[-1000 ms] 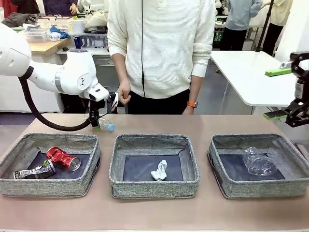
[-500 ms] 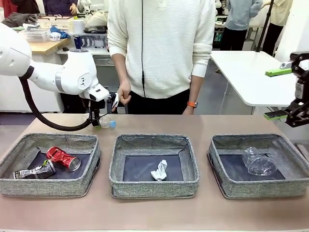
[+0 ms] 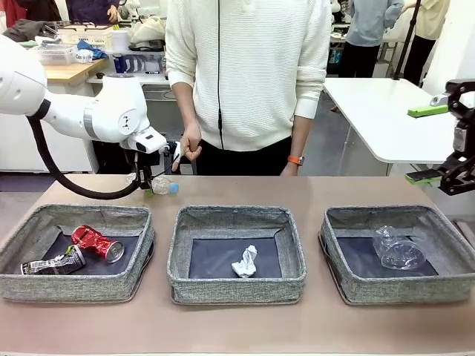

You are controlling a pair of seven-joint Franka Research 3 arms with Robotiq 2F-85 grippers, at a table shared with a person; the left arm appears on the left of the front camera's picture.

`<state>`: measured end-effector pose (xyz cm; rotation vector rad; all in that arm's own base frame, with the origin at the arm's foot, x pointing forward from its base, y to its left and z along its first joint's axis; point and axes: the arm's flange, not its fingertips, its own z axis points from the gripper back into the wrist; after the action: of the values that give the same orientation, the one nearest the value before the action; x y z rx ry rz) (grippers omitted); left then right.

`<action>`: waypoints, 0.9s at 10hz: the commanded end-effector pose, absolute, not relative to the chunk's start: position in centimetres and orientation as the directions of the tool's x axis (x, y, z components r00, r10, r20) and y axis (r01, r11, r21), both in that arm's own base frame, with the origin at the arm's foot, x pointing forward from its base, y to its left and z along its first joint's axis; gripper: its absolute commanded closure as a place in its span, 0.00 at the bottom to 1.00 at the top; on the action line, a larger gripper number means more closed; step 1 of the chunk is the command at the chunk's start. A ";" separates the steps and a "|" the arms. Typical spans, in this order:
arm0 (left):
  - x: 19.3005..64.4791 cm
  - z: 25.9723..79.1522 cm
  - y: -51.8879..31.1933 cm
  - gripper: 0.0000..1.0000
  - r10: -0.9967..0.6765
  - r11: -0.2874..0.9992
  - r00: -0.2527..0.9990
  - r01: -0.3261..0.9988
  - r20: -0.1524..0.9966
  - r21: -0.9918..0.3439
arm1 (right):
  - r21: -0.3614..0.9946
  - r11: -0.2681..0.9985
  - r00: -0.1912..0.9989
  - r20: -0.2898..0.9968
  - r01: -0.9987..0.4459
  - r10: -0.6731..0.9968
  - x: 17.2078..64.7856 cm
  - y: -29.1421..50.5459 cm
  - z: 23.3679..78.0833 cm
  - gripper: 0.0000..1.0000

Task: Sort the waste into the appropriate baskets.
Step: Pick up the waste item pointed out by the person.

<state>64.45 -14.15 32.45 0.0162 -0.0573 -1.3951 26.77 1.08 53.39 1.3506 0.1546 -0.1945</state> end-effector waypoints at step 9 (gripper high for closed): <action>64.6 34.7 -13.3 0.00 -0.986 0.150 0.151 0.988 0.066 -0.024 | 0.954 0.192 0.973 -0.227 0.232 -0.048 26.7 1.1 53.9 0.00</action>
<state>64.34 -13.75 34.16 -0.0317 -0.0339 -1.4015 26.76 1.08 53.39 1.3508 0.1550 -0.1942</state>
